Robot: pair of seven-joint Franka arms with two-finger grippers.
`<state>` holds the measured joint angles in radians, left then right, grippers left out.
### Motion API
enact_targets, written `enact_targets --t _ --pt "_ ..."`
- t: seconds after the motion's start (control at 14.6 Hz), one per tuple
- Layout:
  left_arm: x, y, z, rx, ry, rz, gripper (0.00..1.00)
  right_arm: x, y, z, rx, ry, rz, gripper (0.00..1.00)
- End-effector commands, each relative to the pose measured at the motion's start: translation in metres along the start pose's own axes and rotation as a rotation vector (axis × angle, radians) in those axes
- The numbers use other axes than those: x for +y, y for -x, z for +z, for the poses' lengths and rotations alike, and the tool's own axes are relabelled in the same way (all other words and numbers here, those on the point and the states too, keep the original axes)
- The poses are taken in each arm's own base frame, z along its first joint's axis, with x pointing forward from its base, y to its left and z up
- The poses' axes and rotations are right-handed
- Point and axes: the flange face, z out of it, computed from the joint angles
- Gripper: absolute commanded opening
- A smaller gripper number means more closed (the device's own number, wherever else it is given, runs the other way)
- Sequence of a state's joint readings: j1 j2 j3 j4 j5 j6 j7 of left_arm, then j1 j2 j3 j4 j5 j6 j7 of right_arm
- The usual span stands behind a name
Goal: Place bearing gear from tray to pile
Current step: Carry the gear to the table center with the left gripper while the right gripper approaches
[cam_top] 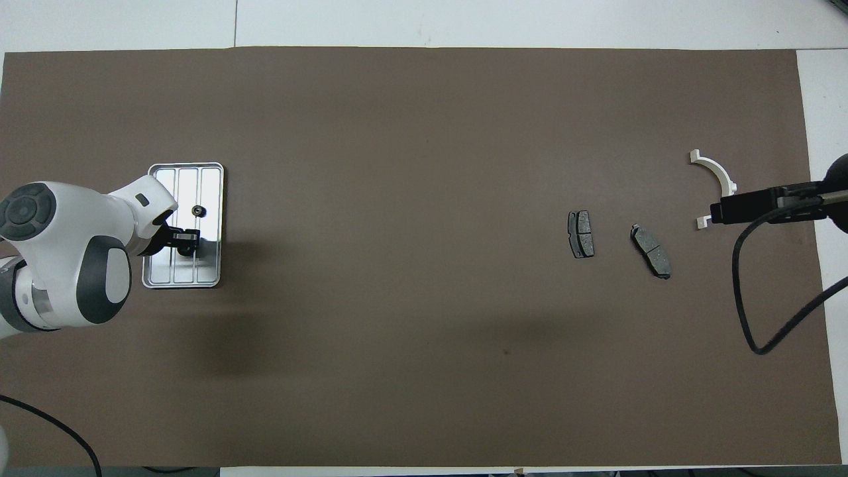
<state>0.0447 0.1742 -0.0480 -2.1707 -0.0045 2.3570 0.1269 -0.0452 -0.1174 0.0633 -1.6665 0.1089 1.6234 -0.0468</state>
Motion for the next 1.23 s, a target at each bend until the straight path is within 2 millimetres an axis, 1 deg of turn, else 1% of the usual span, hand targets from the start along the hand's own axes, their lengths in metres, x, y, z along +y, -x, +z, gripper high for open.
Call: enact_targets --t 0.0,0.07,0.14,0.21,0.27,0.34,0.41,0.48,0.55,0.68,0.75,0.82,0.89,0.96,1.03,1.1,1.16 --pt "-0.011 -0.03 -0.055 -0.047 -0.022 0.001 0.0 0.0 0.005 -0.003 0.008 -0.01 -0.018 1.0" --pt "-0.013 -0.035 -0.07 -0.05 -0.023 -0.009 0.0 -0.001 0.006 -0.003 0.006 -0.01 -0.021 1.0" --pt "-0.008 -0.036 -0.074 -0.044 -0.024 -0.018 0.0 -0.002 0.006 -0.003 0.004 -0.01 -0.034 1.0" --pt "0.003 -0.034 -0.073 -0.042 -0.026 -0.088 0.0 -0.004 0.006 -0.002 0.004 -0.01 -0.039 1.0" --pt "0.025 -0.037 -0.072 -0.03 -0.03 -0.182 0.0 -0.004 0.006 -0.003 0.006 -0.012 -0.039 1.0" --pt "0.062 -0.043 -0.073 0.008 -0.027 -0.243 0.0 -0.004 0.006 -0.002 0.001 -0.013 -0.03 1.0" --pt "0.086 -0.045 -0.072 0.029 -0.024 -0.3 0.0 -0.004 0.006 -0.002 0.0 -0.013 -0.028 1.0" --pt "0.121 -0.043 -0.072 0.035 -0.019 -0.344 0.0 -0.004 0.007 -0.002 -0.005 -0.014 -0.03 1.0" --pt "0.147 -0.042 -0.072 0.047 -0.016 -0.389 0.0 -0.004 0.007 -0.001 -0.008 -0.012 -0.028 1.0" --pt "0.191 -0.037 -0.069 0.092 -0.072 -0.439 0.0 -0.006 0.007 -0.002 -0.002 -0.01 -0.03 1.0" --pt "0.218 -0.033 -0.065 0.11 -0.077 -0.465 0.0 -0.009 0.007 -0.001 -0.002 -0.009 -0.04 1.0" --pt "0.248 -0.029 -0.047 0.1 -0.081 -0.484 0.0 -0.01 0.007 0.0 -0.003 -0.011 -0.043 1.0" --pt "0.273 -0.026 -0.039 0.104 -0.088 -0.502 0.0 -0.009 0.006 0.0 -0.002 -0.011 -0.043 1.0" --pt "0.3 -0.03 -0.027 0.115 -0.093 -0.53 0.0 -0.01 0.006 0.0 -0.002 -0.009 -0.04 1.0" --pt "0.323 -0.035 -0.022 0.135 -0.089 -0.564 0.0 -0.014 0.006 0.001 -0.001 -0.01 -0.046 1.0" --pt "0.35 -0.038 -0.015 0.144 -0.078 -0.581 0.0 -0.02 0.006 0.002 -0.002 -0.011 -0.055 1.0" --pt "0.363 -0.047 -0.018 0.159 -0.058 -0.594 0.0 -0.022 0.006 0.009 -0.012 -0.012 -0.047 1.0"
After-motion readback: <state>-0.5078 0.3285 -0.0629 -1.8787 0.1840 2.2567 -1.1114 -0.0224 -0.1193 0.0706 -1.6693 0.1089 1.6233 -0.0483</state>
